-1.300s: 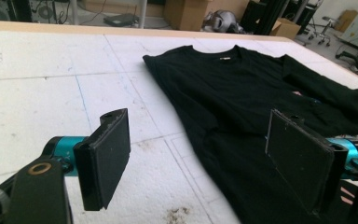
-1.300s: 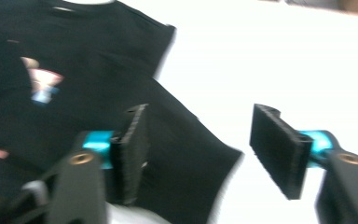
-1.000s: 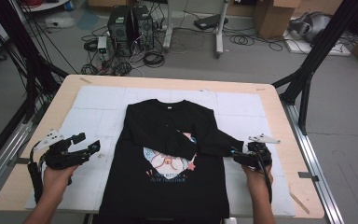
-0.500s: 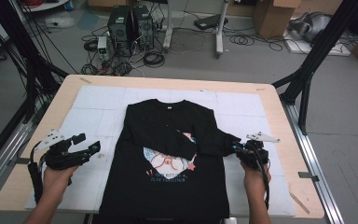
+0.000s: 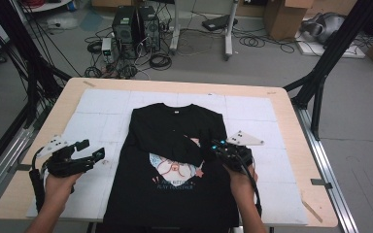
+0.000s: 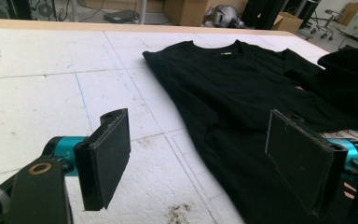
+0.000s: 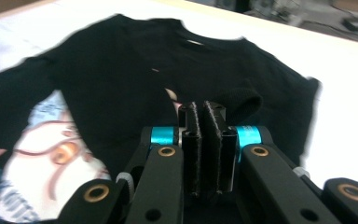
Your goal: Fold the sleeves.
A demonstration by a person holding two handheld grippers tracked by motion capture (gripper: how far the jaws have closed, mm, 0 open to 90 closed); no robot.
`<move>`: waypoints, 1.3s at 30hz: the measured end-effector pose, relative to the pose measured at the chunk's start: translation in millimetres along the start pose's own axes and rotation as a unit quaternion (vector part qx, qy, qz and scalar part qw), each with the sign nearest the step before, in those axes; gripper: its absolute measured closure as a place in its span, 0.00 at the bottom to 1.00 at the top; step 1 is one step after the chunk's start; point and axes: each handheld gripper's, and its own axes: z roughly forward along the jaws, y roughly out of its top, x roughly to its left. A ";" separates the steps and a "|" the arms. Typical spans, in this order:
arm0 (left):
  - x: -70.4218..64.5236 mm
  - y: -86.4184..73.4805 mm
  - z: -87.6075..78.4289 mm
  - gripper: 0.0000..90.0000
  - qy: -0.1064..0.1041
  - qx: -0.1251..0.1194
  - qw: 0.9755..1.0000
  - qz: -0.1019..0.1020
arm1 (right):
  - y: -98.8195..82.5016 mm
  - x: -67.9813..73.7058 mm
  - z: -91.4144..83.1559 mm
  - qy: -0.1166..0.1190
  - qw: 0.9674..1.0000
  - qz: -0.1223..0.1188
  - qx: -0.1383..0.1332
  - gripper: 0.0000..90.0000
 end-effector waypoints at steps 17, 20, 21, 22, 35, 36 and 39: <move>-0.7 -0.8 0.4 0.25 0.000 0.003 1.000 0.001 | 5.6 63.0 46.4 0.142 0.988 -0.061 -0.001 0.74; -0.6 -1.0 -0.3 0.25 -0.001 0.002 1.000 -0.001 | 10.0 60.7 36.1 0.112 0.991 -0.066 -0.028 0.67; -0.2 -1.0 -0.6 0.25 -0.001 0.002 1.000 -0.001 | 11.2 57.8 31.2 0.093 0.993 -0.069 -0.034 0.64; -0.2 -1.1 -0.8 0.25 -0.001 0.002 1.000 -0.001 | 12.0 54.0 25.5 0.071 0.994 -0.071 -0.037 0.61; -2.7 -1.2 2.6 0.25 -0.005 0.003 1.000 -0.004 | 0.2 26.5 -0.4 0.030 0.998 -0.055 -0.008 0.46; -2.6 -1.1 2.4 0.25 -0.005 0.003 1.000 -0.004 | 1.3 31.9 3.9 0.039 0.997 -0.060 -0.007 0.46; -1.8 -1.1 2.1 0.25 -0.004 0.003 1.000 -0.002 | 3.1 47.5 17.4 0.068 0.996 -0.061 -0.001 0.46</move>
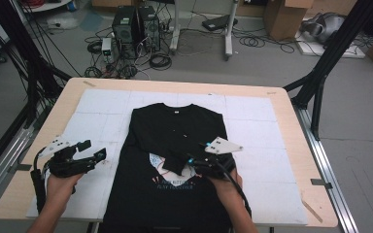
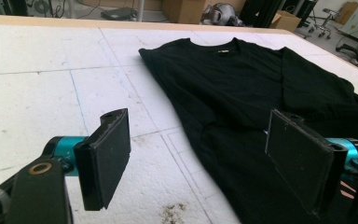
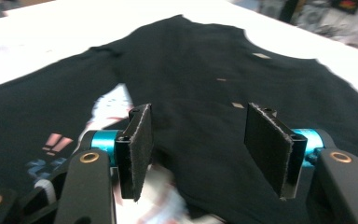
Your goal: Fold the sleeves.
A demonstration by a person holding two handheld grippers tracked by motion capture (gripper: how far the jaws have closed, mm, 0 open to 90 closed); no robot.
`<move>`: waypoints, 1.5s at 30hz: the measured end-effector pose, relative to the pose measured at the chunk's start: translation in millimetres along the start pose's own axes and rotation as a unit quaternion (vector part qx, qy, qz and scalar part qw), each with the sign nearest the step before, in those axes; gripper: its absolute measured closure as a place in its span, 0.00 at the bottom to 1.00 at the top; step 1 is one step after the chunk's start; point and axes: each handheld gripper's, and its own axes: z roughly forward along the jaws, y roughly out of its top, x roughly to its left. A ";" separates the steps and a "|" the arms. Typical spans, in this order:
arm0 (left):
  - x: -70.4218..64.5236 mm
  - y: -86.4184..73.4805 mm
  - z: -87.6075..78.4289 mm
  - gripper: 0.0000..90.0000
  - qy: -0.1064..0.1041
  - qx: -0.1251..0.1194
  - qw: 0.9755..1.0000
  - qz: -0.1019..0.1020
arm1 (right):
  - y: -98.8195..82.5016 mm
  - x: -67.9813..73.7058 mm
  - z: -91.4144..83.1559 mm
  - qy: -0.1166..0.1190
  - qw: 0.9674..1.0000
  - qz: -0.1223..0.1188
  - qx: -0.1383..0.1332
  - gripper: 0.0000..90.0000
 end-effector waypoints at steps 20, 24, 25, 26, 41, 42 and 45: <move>0.5 -0.6 -1.3 0.25 0.000 0.000 1.000 -0.002 | 0.3 44.2 74.0 0.083 0.983 -0.060 0.151 0.76; 0.6 -0.5 -1.2 0.25 0.001 0.000 1.000 -0.003 | 0.4 43.5 73.8 0.076 0.984 -0.056 0.151 0.93; 0.6 -0.5 -1.3 0.25 0.001 0.000 1.000 -0.003 | 0.7 43.1 73.7 0.077 0.984 -0.057 0.151 0.95; 0.9 -0.4 -1.5 0.25 0.001 0.000 1.000 -0.001 | 1.1 43.1 73.7 0.077 0.984 -0.059 0.151 0.96; 2.1 -0.5 -1.9 0.25 0.002 -0.001 1.000 -0.004 | 23.4 37.9 70.2 0.136 0.989 0.037 0.050 0.76; 2.5 -0.4 -2.2 0.25 0.002 0.000 1.000 -0.003 | 24.0 35.1 66.6 0.129 0.990 0.037 0.048 0.73; 2.4 -0.6 -2.7 0.25 0.002 -0.003 1.000 -0.007 | 24.1 22.0 48.7 0.093 0.995 0.037 0.032 0.68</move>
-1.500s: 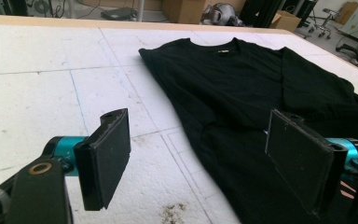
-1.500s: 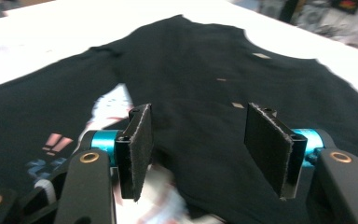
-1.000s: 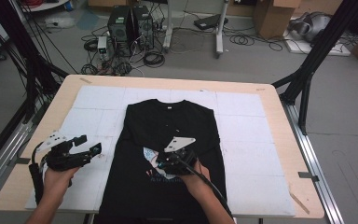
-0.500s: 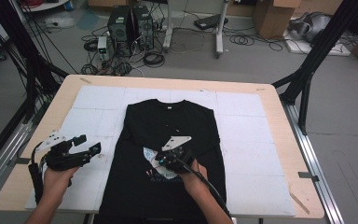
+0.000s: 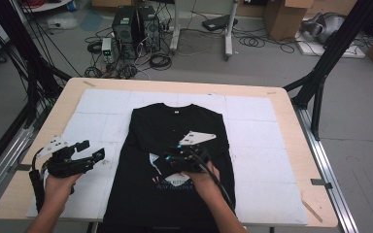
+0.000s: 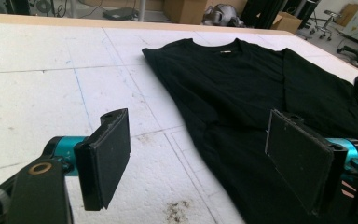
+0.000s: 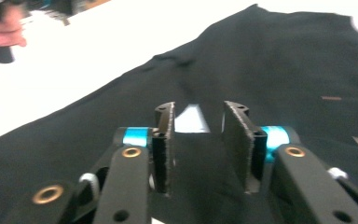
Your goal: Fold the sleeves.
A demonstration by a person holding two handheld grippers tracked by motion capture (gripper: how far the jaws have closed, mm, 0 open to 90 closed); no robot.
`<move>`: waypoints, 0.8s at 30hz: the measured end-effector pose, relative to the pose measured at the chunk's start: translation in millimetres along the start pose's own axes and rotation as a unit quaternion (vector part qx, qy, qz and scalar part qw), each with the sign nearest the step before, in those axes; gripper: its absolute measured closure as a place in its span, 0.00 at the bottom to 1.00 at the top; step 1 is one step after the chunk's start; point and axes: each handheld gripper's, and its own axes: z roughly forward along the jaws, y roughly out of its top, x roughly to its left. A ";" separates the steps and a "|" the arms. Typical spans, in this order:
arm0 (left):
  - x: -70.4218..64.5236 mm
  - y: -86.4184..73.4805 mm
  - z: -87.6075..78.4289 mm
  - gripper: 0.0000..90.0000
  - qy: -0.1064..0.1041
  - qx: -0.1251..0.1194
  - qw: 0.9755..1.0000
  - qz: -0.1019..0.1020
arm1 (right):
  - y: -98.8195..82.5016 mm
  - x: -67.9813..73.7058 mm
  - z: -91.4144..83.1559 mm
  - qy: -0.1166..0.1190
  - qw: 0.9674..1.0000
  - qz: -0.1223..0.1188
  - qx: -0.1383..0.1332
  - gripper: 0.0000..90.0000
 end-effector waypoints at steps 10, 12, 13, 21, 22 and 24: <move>-0.1 1.5 -1.2 0.24 0.001 -0.018 1.000 0.005 | -34.1 -42.2 -85.2 -0.151 0.988 -0.006 -0.012 0.34; 0.0 1.9 -1.6 0.23 0.001 -0.022 1.000 0.004 | -45.8 -51.6 -99.7 -0.167 0.986 0.013 -0.012 0.28; 0.1 2.2 -1.8 0.23 0.000 -0.024 1.000 0.005 | -50.8 -55.3 -106.5 -0.173 0.985 0.019 -0.011 0.27; -1.1 2.6 -1.4 0.22 -0.012 -0.029 0.999 0.007 | -72.8 -68.8 -148.8 -0.226 0.970 0.073 -0.057 0.20; -1.4 3.2 -1.8 0.22 -0.016 -0.035 0.999 0.002 | -72.8 -69.6 -151.1 -0.231 0.967 0.080 -0.065 0.20; -2.0 4.4 -2.8 0.21 -0.015 -0.041 0.999 0.003 | -72.8 -71.1 -154.0 -0.239 0.965 0.082 -0.072 0.20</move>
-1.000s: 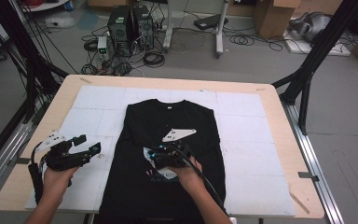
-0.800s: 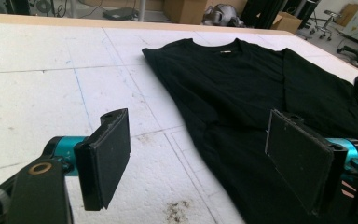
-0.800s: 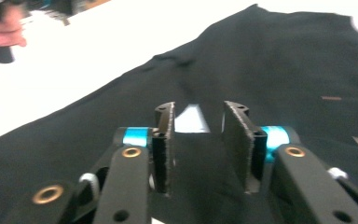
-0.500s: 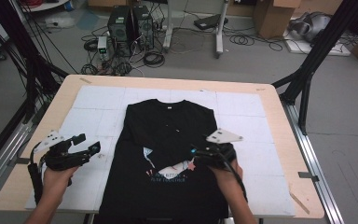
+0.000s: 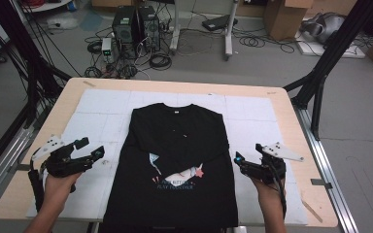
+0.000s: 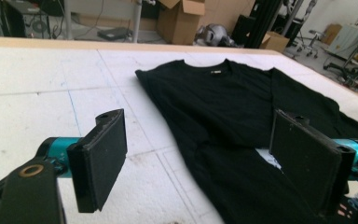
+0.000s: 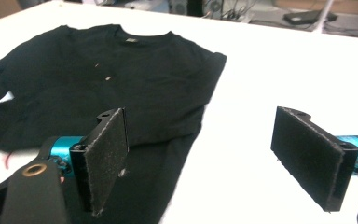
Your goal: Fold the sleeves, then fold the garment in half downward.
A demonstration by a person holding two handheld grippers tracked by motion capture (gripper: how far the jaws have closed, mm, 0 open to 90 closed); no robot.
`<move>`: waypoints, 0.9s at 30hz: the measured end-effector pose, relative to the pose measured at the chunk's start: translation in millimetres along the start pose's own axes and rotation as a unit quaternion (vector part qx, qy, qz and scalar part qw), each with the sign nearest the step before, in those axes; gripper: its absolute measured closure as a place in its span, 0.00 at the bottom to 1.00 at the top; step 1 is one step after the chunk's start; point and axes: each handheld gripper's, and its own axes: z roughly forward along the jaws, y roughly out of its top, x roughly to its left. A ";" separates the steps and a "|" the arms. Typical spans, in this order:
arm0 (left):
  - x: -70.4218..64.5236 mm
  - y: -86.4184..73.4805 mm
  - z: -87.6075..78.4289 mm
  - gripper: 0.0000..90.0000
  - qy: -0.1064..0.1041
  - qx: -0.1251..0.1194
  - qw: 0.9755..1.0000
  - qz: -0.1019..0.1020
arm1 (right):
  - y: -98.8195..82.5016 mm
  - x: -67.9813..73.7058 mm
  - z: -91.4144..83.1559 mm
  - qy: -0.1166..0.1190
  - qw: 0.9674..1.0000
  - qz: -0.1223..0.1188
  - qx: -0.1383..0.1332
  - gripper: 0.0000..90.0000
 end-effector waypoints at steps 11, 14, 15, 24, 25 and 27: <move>1.0 -0.5 3.7 0.21 -0.005 0.003 1.000 0.002 | -5.7 -3.7 -1.5 -0.003 1.000 0.013 0.004 0.20; 3.4 -0.8 3.8 0.21 0.003 0.010 1.000 0.009 | -5.5 -4.0 -0.4 -0.004 1.000 0.017 0.004 0.20; 4.4 -0.8 4.1 0.21 0.003 0.010 1.000 0.005 | -5.6 -3.7 0.5 -0.005 1.000 0.016 0.005 0.20; 3.6 -1.7 10.4 0.22 -0.012 0.003 1.000 -0.008 | -5.7 -3.9 2.9 -0.006 1.000 0.011 0.007 0.20; 3.2 -0.5 11.9 0.23 -0.015 0.005 1.000 -0.012 | -5.9 -3.9 2.6 -0.006 1.000 0.013 0.007 0.20; 1.7 3.2 15.1 0.22 -0.013 0.009 1.000 -0.022 | -6.5 -3.6 3.0 -0.004 1.000 0.013 0.009 0.20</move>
